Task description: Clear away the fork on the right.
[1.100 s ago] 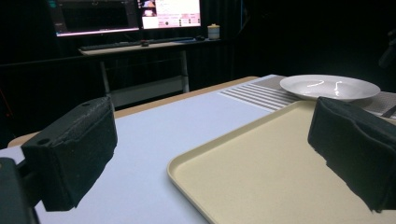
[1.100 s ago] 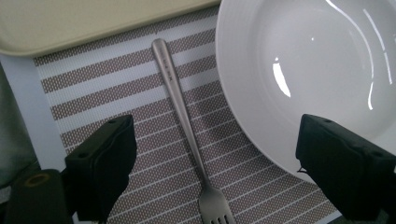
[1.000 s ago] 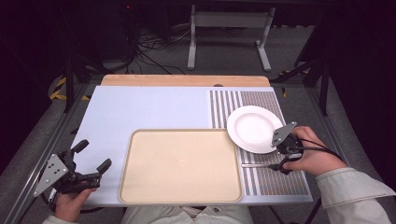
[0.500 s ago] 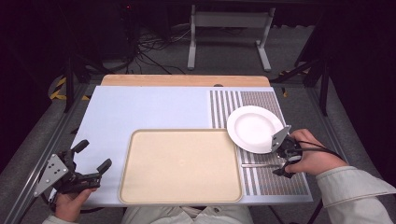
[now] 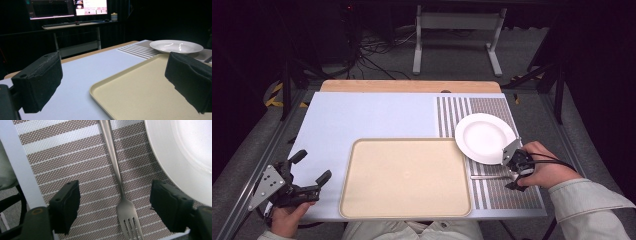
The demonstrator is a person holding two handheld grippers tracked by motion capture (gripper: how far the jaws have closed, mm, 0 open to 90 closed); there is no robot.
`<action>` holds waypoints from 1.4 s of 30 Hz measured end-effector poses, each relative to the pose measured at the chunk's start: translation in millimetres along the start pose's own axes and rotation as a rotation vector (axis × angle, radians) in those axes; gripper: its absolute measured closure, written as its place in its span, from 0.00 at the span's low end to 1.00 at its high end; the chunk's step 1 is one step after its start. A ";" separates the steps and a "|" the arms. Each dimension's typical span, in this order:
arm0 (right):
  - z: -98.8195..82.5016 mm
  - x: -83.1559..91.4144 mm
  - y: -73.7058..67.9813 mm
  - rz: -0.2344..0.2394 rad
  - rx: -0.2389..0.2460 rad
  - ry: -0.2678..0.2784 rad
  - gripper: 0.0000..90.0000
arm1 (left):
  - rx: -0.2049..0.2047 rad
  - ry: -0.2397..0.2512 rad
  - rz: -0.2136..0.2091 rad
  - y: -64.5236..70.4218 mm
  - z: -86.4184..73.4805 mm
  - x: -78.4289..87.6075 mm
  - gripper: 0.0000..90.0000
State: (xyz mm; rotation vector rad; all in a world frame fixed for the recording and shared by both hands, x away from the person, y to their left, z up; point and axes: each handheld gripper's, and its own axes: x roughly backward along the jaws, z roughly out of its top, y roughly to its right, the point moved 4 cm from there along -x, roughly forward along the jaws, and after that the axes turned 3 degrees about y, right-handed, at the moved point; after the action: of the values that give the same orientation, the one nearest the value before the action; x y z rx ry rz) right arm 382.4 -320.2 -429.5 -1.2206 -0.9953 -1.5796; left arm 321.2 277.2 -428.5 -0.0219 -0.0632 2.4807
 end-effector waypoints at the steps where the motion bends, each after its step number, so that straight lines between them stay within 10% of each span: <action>1: 0.0 0.0 0.0 0.000 0.000 0.000 0.32 | 0.000 0.000 0.000 0.0 0.0 0.0 0.02; 26: 3.2 -24.5 10.5 0.082 0.133 -0.039 0.94 | 0.003 0.001 0.001 0.0 -0.3 0.2 0.02; 42: 4.0 -25.3 9.1 0.082 0.177 -0.043 0.96 | -0.001 0.000 -0.001 -0.2 -0.3 0.6 0.02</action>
State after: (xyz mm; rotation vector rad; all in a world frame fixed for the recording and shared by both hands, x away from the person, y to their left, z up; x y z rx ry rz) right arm 395.5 -314.9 -452.7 -1.1622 -1.0752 -1.3760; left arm 320.8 277.7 -428.8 -0.0217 -0.0646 2.4800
